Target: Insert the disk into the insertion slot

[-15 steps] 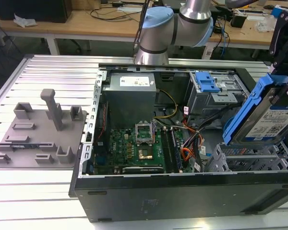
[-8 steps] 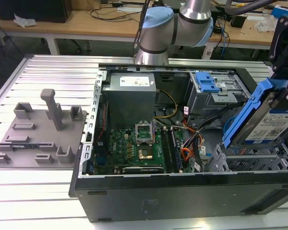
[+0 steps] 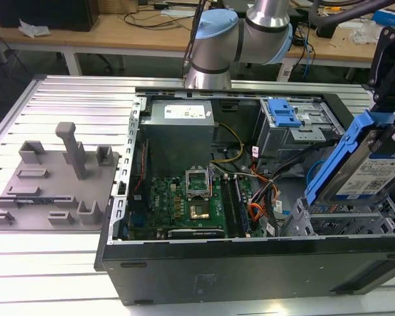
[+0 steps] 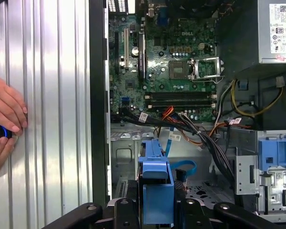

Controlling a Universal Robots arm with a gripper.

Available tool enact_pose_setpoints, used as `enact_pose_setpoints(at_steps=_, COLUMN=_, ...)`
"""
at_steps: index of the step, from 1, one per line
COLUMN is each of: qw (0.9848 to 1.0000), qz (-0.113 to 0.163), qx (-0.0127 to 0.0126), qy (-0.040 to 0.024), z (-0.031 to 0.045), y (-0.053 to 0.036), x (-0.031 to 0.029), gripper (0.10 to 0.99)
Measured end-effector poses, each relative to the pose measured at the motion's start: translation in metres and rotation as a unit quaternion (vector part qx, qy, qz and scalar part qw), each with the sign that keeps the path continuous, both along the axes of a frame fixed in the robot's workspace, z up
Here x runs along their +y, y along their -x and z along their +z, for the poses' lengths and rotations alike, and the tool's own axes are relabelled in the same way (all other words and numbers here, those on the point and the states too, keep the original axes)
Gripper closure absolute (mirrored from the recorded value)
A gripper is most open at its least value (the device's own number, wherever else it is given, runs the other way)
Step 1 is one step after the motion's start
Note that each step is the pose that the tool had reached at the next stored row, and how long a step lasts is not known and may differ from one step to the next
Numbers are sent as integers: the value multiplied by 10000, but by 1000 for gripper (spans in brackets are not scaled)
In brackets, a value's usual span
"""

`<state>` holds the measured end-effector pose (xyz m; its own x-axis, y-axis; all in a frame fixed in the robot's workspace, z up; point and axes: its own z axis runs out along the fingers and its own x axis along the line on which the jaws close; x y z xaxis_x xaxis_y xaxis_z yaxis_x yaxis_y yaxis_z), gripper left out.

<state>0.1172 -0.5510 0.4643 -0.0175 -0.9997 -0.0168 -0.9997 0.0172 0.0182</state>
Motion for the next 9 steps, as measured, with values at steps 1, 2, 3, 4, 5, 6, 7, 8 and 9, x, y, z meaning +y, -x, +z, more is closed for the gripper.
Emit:
enact_pose_setpoints(at_steps=1, qw=10000, qz=0, qx=2, qy=0, z=-11, y=-2, x=-2, gripper=722)
enact_pose_setpoints(at_steps=2, qw=10000, qz=1, qx=3, qy=0, z=-15, y=-2, x=-2, gripper=722)
enact_pose_setpoints(at_steps=3, qw=10000, qz=0, qx=4, qy=0, z=-20, y=-3, x=-3, gripper=722)
enact_pose_setpoints(at_steps=4, qw=10000, qz=0, qx=5, qy=0, z=-26, y=-4, x=-3, gripper=722)
enact_pose_setpoints(at_steps=5, qw=10000, qz=1, qx=6, qy=-1, z=-31, y=-5, x=-3, gripper=722)
enact_pose_setpoints(at_steps=6, qw=10000, qz=1, qx=9, qy=0, z=-40, y=-7, x=-4, gripper=722)
enact_pose_setpoints(at_steps=7, qw=10000, qz=1, qx=12, qy=0, z=-52, y=-10, x=-5, gripper=722)
enact_pose_setpoints(at_steps=8, qw=10000, qz=1, qx=15, qy=-1, z=-59, y=-12, x=-6, gripper=722)
enact_pose_setpoints(at_steps=9, qw=10000, qz=1, qx=17, qy=-1, z=-65, y=-13, x=-7, gripper=722)
